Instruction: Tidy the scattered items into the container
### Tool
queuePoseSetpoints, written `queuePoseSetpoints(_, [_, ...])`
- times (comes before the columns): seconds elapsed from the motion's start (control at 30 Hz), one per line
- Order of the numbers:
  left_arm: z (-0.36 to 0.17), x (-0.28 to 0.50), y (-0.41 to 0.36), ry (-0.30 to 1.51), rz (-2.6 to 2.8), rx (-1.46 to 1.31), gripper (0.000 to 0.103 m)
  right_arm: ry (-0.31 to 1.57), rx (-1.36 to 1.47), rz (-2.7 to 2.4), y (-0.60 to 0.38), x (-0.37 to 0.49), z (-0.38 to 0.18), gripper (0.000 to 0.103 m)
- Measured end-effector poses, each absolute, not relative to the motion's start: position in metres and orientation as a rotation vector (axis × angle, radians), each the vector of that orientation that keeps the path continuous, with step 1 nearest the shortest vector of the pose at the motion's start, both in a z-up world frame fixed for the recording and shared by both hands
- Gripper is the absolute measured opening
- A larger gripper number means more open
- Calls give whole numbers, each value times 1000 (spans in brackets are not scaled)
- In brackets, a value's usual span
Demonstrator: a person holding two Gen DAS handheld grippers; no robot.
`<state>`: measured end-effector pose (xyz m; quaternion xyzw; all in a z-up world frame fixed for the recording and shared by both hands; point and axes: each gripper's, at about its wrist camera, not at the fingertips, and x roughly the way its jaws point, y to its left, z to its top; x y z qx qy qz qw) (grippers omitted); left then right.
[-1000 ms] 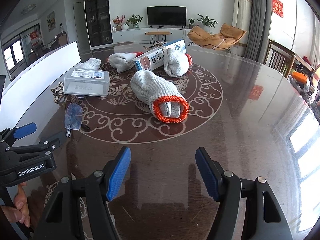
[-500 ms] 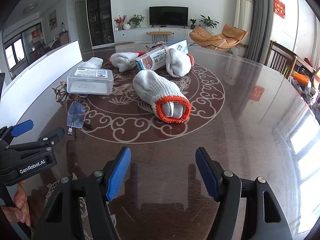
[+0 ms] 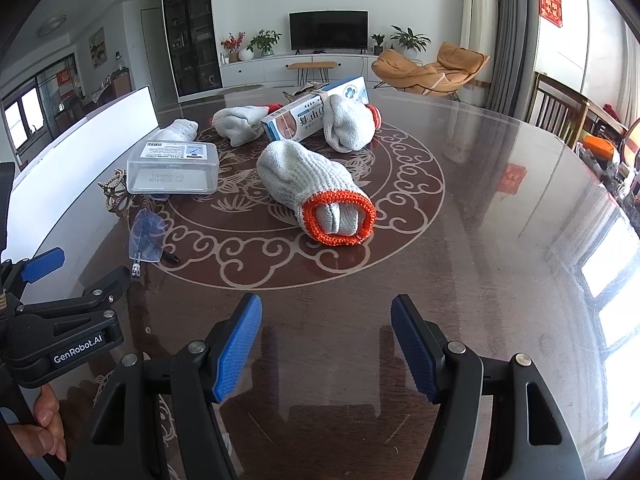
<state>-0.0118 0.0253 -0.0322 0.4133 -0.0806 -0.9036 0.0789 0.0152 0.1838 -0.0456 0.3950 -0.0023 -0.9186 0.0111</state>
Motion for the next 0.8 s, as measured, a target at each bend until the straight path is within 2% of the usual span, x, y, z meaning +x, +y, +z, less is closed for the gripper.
queuePoseSetpoints(0.8, [-32, -11, 28, -254, -2702, 1235, 96, -14, 1233, -2871, 183, 16, -45, 68])
